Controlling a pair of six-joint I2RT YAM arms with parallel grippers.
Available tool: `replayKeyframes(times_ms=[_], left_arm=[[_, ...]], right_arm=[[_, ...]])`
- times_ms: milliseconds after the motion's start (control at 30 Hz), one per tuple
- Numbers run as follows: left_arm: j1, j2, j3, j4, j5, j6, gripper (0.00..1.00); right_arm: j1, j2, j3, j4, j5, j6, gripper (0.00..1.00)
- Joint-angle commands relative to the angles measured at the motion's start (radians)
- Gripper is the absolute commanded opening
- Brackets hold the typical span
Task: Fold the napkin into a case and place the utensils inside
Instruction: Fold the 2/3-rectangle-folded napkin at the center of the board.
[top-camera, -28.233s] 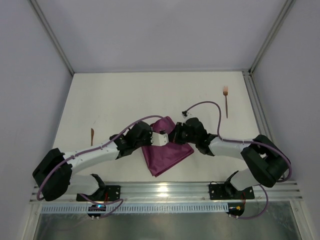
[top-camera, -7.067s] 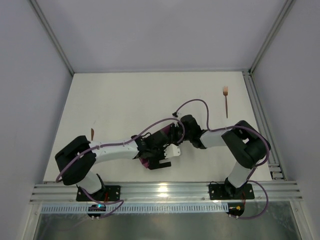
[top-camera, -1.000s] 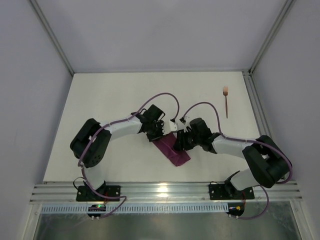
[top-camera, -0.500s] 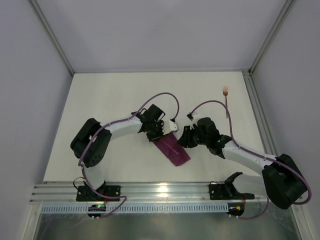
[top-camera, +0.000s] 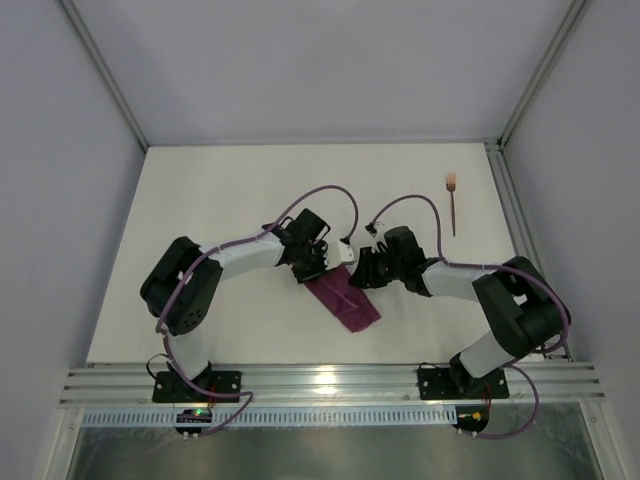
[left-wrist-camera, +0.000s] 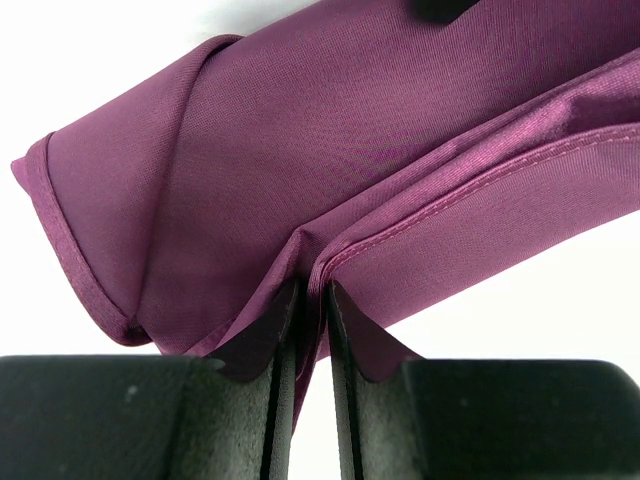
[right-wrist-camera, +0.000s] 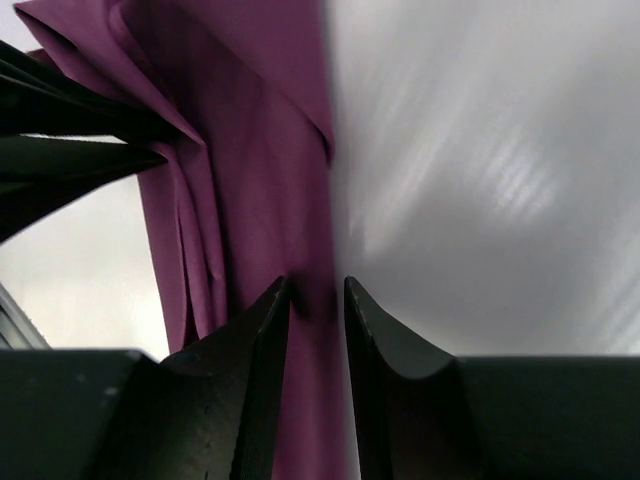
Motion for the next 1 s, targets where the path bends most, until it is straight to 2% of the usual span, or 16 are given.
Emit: replayKeyframes(times_ms=[0,33,200,367,500,767,967], left_arm=[[-0.002,-0.043,0.01,-0.024,-0.01,-0.011,0.19],[-0.004,-0.044,0.01,-0.022,-0.011,-0.011,0.19],[-0.025,-0.084,0.005,-0.013,-0.022,-0.012,0.14],[-0.065,-0.145,-0.018,0.016,-0.024,-0.006,0.09],[-0.077,-0.147,-0.005,0.019,-0.013,-0.006,0.09],[-0.077,-0.049,0.028,0.018,-0.044,-0.008,0.08],[-0.077,-0.003,0.041,0.025,-0.045,-0.028,0.08]], right_arm=[[0.0,0.066,0.043,0.116,-0.085,-0.017,0.33],[0.0,0.079,0.047,0.124,-0.093,-0.015,0.33],[0.002,0.145,0.068,0.127,-0.114,-0.02,0.17],[0.014,0.154,0.076,0.138,-0.126,-0.02,0.08],[0.029,0.149,0.088,0.147,-0.137,-0.007,0.06],[0.042,0.159,0.091,0.165,-0.183,-0.007,0.06],[0.04,0.149,0.08,0.167,-0.215,0.0,0.08]])
